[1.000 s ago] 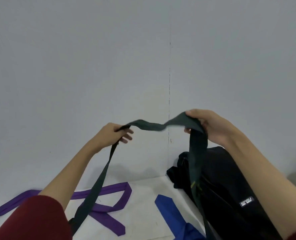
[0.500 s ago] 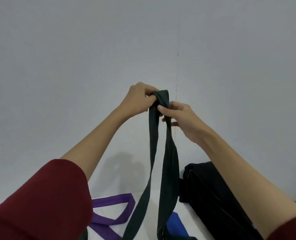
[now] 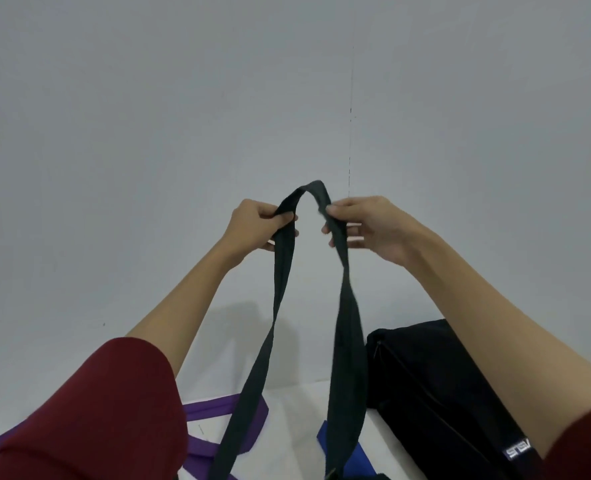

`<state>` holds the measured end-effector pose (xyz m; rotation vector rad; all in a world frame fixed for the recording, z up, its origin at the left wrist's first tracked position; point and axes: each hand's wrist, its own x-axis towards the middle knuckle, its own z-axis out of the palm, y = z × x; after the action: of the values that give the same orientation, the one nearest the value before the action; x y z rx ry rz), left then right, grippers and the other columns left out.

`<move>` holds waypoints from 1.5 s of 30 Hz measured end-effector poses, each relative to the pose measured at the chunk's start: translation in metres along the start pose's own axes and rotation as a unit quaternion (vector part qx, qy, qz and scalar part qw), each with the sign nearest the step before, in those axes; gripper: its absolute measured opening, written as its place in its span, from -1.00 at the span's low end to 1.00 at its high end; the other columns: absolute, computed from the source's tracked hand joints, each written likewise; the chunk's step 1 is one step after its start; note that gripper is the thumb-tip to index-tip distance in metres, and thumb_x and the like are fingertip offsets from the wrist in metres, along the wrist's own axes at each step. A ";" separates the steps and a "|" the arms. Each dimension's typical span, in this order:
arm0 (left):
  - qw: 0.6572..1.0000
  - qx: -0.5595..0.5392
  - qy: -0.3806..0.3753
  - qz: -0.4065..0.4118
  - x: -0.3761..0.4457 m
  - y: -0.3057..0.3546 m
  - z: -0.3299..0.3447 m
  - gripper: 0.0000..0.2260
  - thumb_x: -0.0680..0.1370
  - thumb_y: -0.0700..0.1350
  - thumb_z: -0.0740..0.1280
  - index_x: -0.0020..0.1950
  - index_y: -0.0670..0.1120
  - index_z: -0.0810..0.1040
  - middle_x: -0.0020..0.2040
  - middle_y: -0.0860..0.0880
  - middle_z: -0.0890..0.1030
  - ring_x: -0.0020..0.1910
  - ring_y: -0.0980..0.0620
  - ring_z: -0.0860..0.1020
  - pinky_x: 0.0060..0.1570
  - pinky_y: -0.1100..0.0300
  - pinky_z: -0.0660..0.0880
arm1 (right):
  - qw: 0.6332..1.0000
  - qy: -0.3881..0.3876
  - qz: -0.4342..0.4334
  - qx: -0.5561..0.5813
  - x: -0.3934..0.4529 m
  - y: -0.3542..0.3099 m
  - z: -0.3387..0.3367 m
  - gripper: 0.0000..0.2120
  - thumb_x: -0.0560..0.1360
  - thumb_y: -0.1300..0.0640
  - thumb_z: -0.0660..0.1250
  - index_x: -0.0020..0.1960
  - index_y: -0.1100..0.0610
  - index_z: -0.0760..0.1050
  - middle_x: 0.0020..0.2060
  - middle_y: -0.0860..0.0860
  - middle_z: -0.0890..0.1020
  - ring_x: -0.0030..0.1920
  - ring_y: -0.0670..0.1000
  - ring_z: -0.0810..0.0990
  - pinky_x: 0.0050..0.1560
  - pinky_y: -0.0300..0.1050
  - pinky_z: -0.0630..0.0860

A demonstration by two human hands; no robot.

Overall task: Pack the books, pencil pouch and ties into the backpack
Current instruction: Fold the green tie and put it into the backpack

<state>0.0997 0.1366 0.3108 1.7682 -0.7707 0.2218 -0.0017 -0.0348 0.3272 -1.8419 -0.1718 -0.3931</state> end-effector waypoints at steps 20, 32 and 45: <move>0.993 -0.111 -0.039 -0.021 0.003 0.040 0.007 -0.78 0.56 -0.11 0.23 0.07 -0.09 0.65 -0.14 -0.02 0.64 -0.22 0.06 0.60 -0.30 0.32 0.53 | 0.992 0.103 -0.044 0.050 0.010 0.011 0.043 -0.77 0.46 0.11 0.42 -0.02 0.21 0.44 -0.19 0.08 0.62 -0.35 0.06 0.59 -0.29 -0.12 0.55; 0.978 -0.200 -0.049 -0.028 -0.002 0.038 0.011 -0.63 0.58 0.12 0.20 0.14 -0.12 0.60 0.01 -0.04 0.66 0.01 -0.01 0.62 0.08 0.13 0.54 | 0.970 0.224 -0.085 0.034 0.025 -0.010 0.037 -0.83 0.46 0.17 0.42 -0.25 0.25 0.58 -0.42 0.01 0.57 -0.42 -0.08 0.49 -0.46 -0.38 0.40; 0.922 -0.368 -0.106 -0.062 -0.015 0.042 0.025 -0.81 0.64 -0.26 0.11 0.07 -0.23 0.51 -0.08 -0.11 0.68 -0.11 0.00 0.67 -0.07 0.21 0.61 | 0.966 0.245 -0.079 -0.011 0.053 -0.056 0.015 -0.74 0.47 -0.01 0.39 -0.26 0.16 0.52 -0.37 0.00 0.61 -0.41 -0.02 0.50 -0.33 -0.23 0.43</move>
<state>0.0576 0.1138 0.3274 1.1192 -0.7604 -0.3213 0.0330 -0.0082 0.3924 -1.7011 0.0281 -0.9510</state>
